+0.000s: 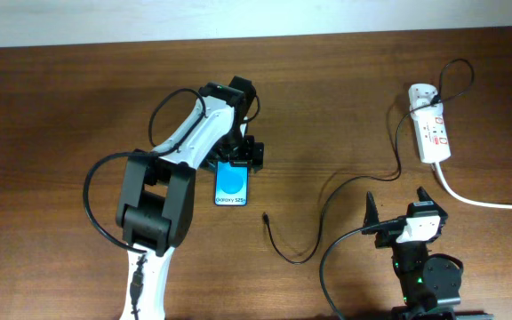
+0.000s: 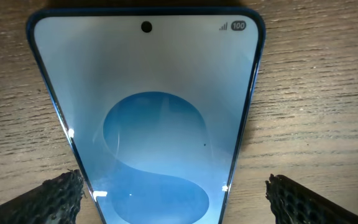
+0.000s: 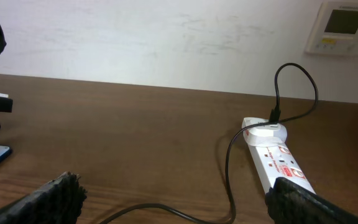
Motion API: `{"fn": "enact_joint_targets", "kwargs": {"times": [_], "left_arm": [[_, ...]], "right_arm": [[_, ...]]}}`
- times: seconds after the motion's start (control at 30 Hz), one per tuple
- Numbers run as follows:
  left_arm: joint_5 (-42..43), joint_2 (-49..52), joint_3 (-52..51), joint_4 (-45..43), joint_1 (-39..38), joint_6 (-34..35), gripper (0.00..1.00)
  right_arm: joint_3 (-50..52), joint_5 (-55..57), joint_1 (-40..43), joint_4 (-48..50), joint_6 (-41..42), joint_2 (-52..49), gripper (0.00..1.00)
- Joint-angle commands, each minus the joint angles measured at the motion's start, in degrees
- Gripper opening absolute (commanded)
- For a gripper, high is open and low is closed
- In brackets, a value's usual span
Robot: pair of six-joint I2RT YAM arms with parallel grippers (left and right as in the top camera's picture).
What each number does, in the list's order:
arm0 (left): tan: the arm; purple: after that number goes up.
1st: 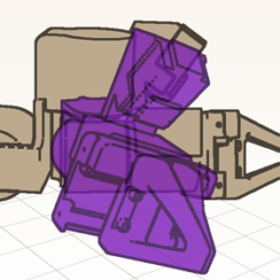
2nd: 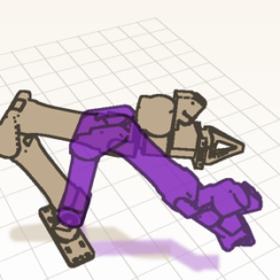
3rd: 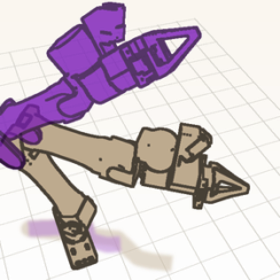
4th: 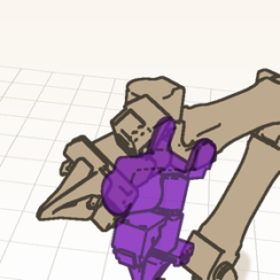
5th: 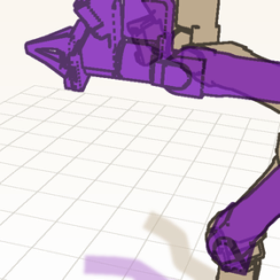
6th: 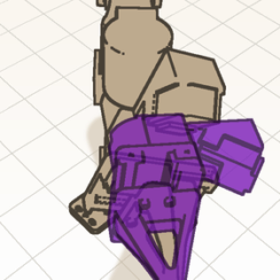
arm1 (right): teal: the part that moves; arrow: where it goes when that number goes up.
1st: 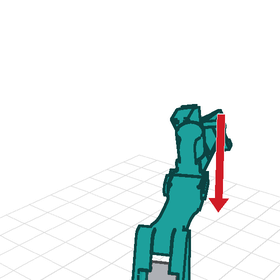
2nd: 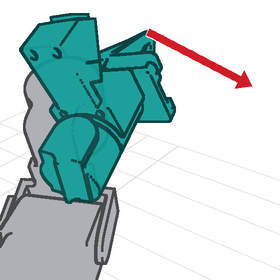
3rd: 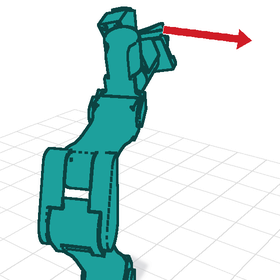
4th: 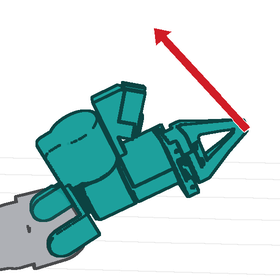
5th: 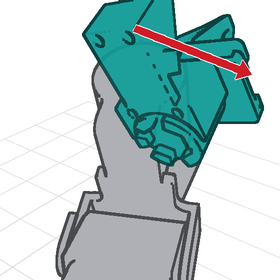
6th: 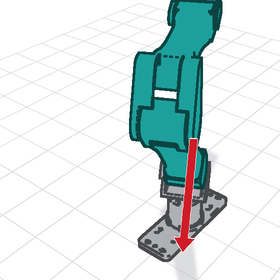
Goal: Plug charger to phone and switch on socket
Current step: 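Lower the left gripper and close it on the phone's top edge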
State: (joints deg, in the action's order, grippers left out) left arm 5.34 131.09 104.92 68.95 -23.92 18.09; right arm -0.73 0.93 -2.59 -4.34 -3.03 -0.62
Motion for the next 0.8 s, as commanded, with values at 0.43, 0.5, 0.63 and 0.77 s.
{"fn": "enact_joint_targets", "kwargs": {"times": [0.43, 0.5, 0.63, 0.77], "left_arm": [[-5.3, 3.6, 0.1, 1.5, 0.9, -3.1, 0.99], [-4.9, 3.6, 0.1, 1.8, 1.2, -3.5, 0.99], [-0.1, 3.6, 0.0, 1.5, 1.1, -3.4, 0.99], [-0.2, 3.6, -2.8, 1.1, 1.0, -0.8, 0.99]], "right_arm": [[0.4, -0.3, 0.4, -0.3, 0.0, 0.4, 0.98], [0.4, -0.3, 0.4, -0.3, 0.0, 0.4, 0.98], [0.4, -0.3, 0.4, -0.3, 0.0, 0.4, 0.98], [0.4, -0.3, 0.4, -0.3, 0.0, 0.4, 0.98]]}}
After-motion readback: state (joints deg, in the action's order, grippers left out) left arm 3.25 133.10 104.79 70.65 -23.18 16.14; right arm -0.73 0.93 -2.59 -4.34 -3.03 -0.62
